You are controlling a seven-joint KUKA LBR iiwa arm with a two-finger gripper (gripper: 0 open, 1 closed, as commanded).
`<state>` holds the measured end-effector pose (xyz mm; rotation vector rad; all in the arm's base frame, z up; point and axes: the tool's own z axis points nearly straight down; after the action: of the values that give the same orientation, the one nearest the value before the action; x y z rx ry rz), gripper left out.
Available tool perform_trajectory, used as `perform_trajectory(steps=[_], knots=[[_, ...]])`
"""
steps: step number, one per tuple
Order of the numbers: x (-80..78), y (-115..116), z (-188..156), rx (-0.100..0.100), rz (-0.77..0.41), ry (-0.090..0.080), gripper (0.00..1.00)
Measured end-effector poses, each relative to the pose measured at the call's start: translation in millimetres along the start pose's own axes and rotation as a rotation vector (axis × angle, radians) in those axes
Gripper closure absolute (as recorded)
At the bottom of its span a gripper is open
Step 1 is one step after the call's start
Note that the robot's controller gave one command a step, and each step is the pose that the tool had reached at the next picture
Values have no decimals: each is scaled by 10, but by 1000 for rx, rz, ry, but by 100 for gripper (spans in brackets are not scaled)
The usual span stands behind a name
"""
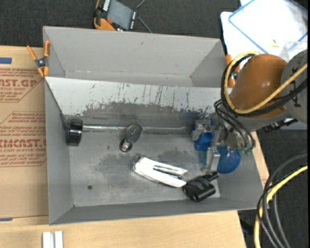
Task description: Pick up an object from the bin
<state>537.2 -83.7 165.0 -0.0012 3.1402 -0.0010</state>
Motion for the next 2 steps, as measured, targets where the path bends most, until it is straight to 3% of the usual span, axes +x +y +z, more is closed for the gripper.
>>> perform_trajectory(steps=[1, 2], knots=[[0, 0, 0, 0, 0, 0, 0], [-68, -1, -342, 1, -3, -6, 0]])
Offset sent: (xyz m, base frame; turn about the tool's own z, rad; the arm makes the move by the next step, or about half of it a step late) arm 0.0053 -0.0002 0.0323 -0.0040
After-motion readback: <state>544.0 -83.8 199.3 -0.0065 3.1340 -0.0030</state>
